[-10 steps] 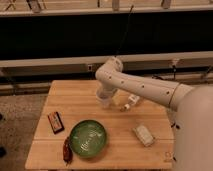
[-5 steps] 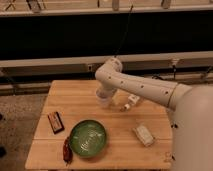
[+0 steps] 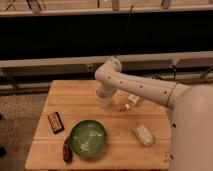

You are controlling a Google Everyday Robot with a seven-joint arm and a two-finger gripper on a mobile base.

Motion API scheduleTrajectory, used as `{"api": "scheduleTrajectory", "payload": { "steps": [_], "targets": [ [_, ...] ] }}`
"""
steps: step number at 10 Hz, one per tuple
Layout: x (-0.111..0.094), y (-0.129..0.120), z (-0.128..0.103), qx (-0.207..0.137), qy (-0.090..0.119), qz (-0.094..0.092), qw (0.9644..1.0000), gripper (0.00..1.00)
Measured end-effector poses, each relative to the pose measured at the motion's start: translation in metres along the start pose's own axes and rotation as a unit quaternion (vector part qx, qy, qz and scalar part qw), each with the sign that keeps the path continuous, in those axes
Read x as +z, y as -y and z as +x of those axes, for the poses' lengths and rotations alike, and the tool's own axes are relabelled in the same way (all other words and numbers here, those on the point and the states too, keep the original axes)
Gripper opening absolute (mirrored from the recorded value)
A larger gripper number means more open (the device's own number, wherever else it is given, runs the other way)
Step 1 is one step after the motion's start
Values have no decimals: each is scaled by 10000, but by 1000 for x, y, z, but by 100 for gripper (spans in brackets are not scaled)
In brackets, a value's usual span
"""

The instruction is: Pick up the ceramic cup

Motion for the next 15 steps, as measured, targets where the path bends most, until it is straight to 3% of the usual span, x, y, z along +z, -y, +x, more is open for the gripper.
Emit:
{"api": "scheduleTrajectory", "payload": {
  "steps": [6, 8, 11, 12, 14, 15],
  "targets": [
    [4, 4, 1, -72, -30, 0, 10000, 80],
    [4, 6, 3, -101, -45, 7, 9999, 75],
    [10, 6, 4, -131, -53, 0, 9999, 79],
    [10, 6, 4, -136, -61, 3, 9999, 75],
    [7, 10, 5, -174, -82, 10, 9998, 54],
    [7, 11, 4, -190, -80, 6, 9998, 48]
  ]
}}
